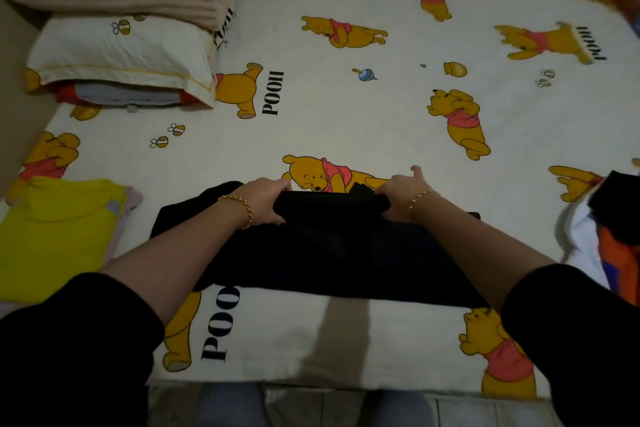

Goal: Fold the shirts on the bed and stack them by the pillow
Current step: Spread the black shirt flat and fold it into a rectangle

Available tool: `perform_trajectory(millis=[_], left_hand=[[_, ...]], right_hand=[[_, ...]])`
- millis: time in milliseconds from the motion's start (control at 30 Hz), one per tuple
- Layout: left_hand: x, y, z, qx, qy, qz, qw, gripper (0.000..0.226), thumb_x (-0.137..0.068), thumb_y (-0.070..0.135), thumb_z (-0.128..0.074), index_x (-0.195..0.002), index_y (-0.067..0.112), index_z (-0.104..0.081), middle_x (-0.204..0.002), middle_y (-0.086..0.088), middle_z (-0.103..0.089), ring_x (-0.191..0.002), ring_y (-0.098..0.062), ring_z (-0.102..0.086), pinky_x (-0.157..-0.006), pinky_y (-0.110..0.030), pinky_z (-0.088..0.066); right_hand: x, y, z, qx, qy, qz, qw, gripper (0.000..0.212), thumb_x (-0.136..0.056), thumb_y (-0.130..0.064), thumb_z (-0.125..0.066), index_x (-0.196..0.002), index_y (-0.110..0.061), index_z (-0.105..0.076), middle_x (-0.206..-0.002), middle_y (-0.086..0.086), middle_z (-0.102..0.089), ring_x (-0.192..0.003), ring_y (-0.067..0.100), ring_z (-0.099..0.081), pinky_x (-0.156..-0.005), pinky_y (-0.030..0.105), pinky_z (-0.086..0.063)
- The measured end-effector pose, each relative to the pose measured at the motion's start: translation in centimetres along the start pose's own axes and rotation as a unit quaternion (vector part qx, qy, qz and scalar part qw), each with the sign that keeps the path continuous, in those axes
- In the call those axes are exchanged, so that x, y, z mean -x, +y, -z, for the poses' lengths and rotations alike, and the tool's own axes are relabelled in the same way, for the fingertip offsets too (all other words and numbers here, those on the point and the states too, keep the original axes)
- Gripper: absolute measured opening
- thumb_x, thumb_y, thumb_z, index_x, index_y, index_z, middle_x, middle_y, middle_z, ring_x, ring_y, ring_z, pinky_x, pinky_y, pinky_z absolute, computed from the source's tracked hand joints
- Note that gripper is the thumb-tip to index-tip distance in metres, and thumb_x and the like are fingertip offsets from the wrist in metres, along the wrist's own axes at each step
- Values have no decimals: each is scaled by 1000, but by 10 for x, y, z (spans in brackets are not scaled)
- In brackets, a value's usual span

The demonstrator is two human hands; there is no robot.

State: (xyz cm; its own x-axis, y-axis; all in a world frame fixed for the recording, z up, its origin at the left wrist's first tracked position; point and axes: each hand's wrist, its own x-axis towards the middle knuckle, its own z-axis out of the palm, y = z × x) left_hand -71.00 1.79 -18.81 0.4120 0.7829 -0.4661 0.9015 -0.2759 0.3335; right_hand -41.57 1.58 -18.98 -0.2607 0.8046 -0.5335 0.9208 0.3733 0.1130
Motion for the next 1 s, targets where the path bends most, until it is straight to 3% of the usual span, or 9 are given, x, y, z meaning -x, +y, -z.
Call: perform_trajectory(millis=[200,333,433,533,600,667,767,867,1000], left_hand=[[9,-11,-10,-100,76,33,991,19,-85,19,-61,-102,16,-54,-102,-9,-64,-95,-26,-60,-77,-34,-50],[10,-4,-18,-151,107,43,982,17,-87,15,-56,-104,14,-51,-103,-7,-63,-96,-26,-59,-69,-32,-44],[13,3,-43,-195,119,44,973,19,-87,9,-52,-106,14,-51,-101,-6,-63,-93,-24,-60,-68,-32,-46],[23,3,-86,-216,57,32,974,30,-87,12,-53,-116,16,-47,-110,-5,-58,-99,-21,-56,-74,-29,-44],[32,-3,-114,-205,-7,28,978,36,-87,25,-54,-121,18,-44,-117,-2,-53,-105,-19,-51,-78,-29,-43],[40,-11,-132,-162,-35,30,986,39,-86,39,-53,-119,21,-45,-116,1,-51,-105,-18,-49,-80,-30,-45],[43,-16,-132,-60,14,27,998,40,-83,51,-48,-110,22,-53,-99,6,-53,-92,-15,-50,-72,-29,-46],[30,-13,-118,-10,86,41,995,34,-86,46,-48,-104,19,-57,-92,6,-54,-83,-13,-51,-63,-28,-44],[4,-1,-104,-7,176,69,982,35,-90,30,-57,-119,12,-52,-114,-7,-53,-101,-20,-53,-79,-34,-48]], right_hand=[[13,26,-6,83,61,-52,993,28,-83,-33,-59,-111,-30,-61,-98,-1,-63,-112,19,-51,-108,61,-11],[23,39,-13,104,191,-105,970,16,-77,-9,-59,-91,-16,-63,-82,0,-62,-102,26,-52,-106,60,-12],[31,37,-41,113,265,-125,950,26,-68,-3,-70,-90,-12,-62,-83,6,-61,-93,29,-55,-100,54,-23],[47,18,-91,113,94,-140,979,48,-81,-24,-65,-124,-15,-46,-114,7,-57,-111,26,-50,-103,46,-29],[60,1,-121,97,-6,-143,985,66,-84,-36,-59,-140,-14,-30,-121,6,-54,-112,24,-53,-105,43,-29],[70,-11,-143,47,-49,-134,989,74,-87,-41,-52,-146,-13,-18,-121,5,-55,-106,23,-58,-103,41,-33],[74,-11,-156,-51,-31,-130,990,65,-87,-51,-44,-140,-17,-25,-109,2,-57,-92,21,-61,-84,35,-47],[67,0,-154,-140,47,-136,980,46,-89,-50,-38,-122,-18,-39,-101,2,-55,-78,19,-59,-67,36,-54],[43,16,-140,-194,110,-167,960,41,-95,-26,-44,-134,-16,-36,-134,4,-41,-98,25,-57,-69,40,-56]])
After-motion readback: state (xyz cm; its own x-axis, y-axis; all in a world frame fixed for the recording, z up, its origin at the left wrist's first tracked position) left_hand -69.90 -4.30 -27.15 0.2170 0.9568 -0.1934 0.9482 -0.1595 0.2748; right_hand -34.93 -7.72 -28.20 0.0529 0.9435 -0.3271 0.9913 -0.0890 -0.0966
